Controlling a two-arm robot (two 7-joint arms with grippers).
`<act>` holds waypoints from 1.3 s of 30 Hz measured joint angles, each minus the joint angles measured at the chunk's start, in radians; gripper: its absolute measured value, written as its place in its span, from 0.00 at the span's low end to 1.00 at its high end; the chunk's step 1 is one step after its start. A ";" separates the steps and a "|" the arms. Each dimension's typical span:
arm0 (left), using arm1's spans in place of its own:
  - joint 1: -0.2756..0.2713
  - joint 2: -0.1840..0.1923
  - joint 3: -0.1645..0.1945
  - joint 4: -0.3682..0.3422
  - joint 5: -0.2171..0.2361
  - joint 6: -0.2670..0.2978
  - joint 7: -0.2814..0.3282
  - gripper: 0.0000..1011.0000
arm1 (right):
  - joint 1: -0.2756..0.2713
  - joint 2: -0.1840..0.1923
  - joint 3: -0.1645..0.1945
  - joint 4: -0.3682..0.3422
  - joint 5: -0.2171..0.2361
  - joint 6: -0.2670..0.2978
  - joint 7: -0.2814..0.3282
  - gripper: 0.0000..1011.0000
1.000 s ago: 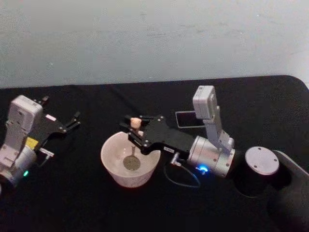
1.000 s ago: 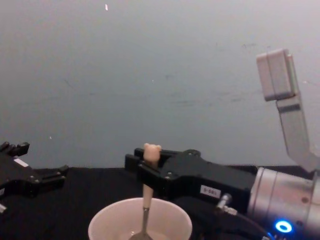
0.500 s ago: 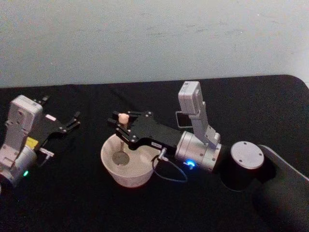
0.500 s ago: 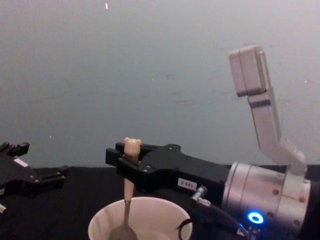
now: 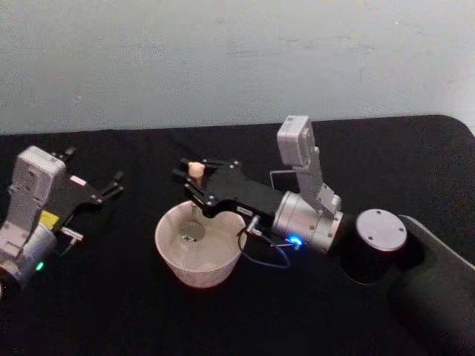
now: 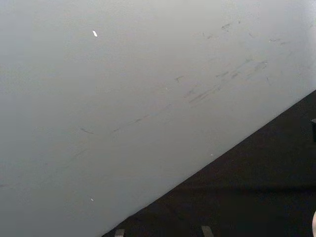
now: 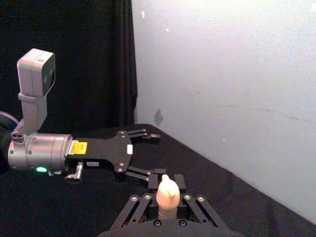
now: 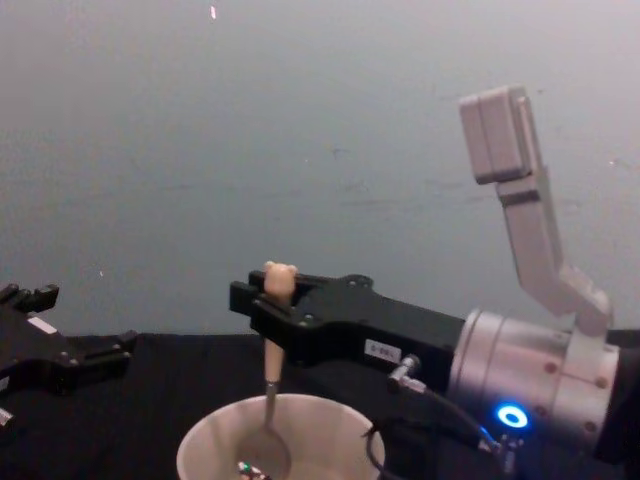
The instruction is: Pick up the stirring spoon with one hand, stir inside the cup, then place it back in its original position.
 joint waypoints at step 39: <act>0.000 0.000 0.000 0.000 0.000 0.000 0.000 0.99 | -0.067 0.044 -0.019 -0.120 0.007 0.031 0.007 0.19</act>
